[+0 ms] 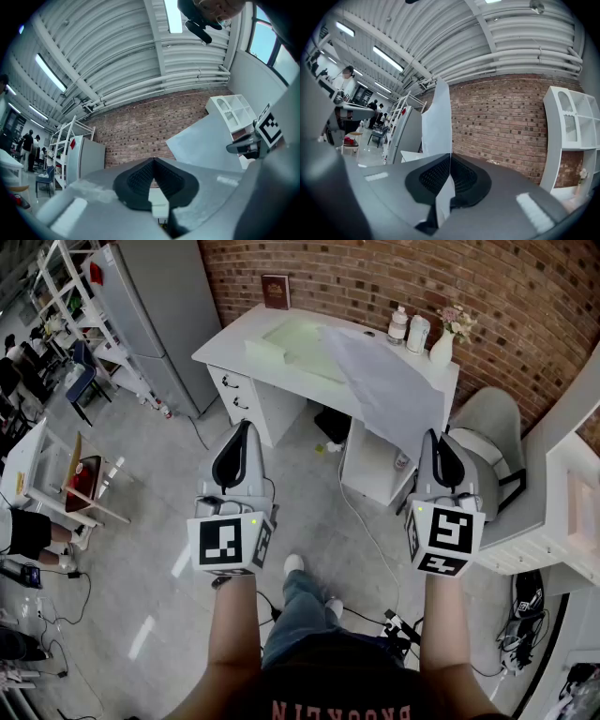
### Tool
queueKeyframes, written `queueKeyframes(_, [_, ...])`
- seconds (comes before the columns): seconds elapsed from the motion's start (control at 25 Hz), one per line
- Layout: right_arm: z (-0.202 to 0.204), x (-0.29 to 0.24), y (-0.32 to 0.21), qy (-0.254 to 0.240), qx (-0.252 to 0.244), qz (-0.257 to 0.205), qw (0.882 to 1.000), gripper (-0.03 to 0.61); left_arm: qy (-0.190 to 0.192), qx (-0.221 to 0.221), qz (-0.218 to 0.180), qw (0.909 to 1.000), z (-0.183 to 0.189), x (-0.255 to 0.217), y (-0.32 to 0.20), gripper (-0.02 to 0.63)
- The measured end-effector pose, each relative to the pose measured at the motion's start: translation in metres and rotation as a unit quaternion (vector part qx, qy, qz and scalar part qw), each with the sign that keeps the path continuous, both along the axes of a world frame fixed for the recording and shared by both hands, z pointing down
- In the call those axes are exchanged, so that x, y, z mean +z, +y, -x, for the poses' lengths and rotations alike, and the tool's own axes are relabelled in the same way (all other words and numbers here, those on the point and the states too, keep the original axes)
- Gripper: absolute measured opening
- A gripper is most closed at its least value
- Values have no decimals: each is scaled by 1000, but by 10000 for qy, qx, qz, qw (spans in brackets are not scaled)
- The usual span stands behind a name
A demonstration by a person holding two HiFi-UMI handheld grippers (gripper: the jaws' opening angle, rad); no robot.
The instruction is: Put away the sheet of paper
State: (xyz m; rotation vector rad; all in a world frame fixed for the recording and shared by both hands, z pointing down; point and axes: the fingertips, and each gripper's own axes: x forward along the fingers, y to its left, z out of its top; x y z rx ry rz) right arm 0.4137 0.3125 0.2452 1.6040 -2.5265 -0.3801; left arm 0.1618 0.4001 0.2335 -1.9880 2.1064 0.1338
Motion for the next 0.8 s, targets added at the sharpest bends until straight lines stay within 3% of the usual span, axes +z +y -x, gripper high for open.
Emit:
queueKeyframes(0.44, [-2, -1, 11, 15, -26, -21, 10000, 0, -23, 173, 10, 9998, -12, -2, 5, -6])
queueKeyframes(0.8, [15, 8, -18, -217, -78, 134, 9996, 2, 107, 197, -23, 9997, 8, 6, -25, -6])
